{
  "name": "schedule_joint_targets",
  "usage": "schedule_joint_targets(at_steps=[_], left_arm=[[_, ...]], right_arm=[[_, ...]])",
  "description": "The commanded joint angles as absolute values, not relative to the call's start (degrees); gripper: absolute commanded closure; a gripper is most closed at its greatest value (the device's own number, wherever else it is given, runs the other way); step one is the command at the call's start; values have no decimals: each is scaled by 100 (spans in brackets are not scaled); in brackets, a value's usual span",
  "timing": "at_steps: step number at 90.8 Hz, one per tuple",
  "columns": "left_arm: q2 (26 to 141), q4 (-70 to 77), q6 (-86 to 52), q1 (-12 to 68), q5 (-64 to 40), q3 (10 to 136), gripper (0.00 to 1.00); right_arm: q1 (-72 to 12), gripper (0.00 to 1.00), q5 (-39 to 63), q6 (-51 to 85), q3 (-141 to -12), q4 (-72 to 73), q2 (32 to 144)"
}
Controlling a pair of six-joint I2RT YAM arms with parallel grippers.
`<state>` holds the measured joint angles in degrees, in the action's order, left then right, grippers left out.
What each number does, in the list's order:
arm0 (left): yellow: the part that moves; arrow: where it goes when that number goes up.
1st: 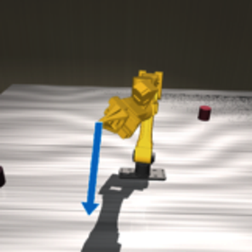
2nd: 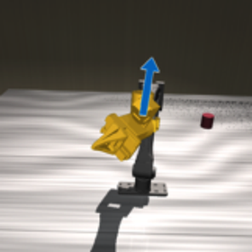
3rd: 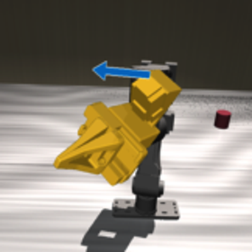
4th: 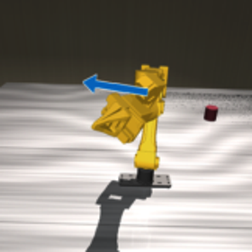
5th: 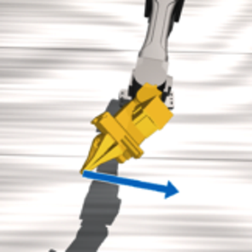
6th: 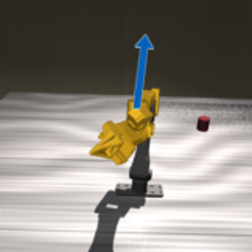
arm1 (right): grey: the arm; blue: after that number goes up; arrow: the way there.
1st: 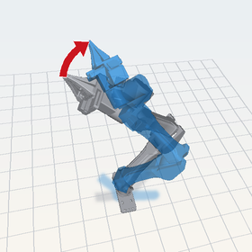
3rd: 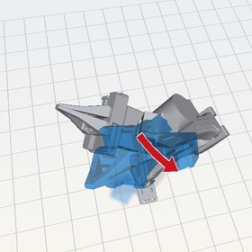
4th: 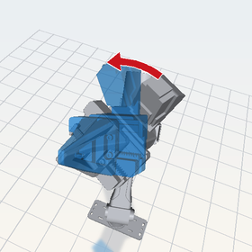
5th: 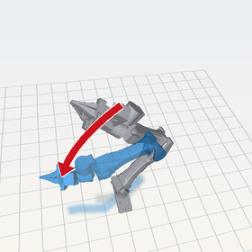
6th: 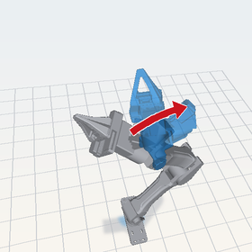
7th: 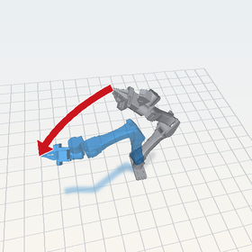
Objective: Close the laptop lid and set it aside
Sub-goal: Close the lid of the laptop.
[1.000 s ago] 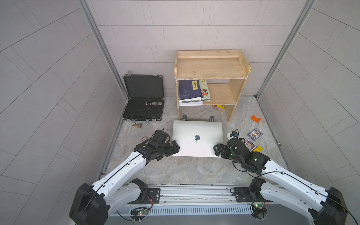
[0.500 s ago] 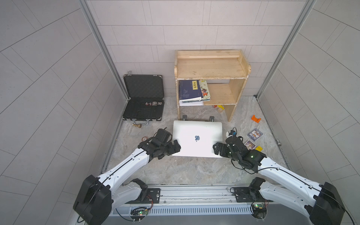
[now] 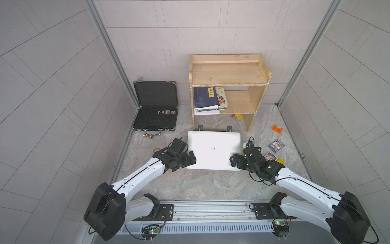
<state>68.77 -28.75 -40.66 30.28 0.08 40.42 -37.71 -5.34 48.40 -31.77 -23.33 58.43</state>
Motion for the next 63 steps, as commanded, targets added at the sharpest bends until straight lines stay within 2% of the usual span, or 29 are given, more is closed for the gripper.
schedule_joint_targets(at_steps=[1,63], left_arm=[[7007,-2854,-3982,3033,141,4167,0],[7490,-2583,-3780,2923,293,4424,0]], right_arm=[[-3730,0,-520,4733,-3255,-2247,5951],[-3580,0,-452,4614,-3539,-2032,6548]])
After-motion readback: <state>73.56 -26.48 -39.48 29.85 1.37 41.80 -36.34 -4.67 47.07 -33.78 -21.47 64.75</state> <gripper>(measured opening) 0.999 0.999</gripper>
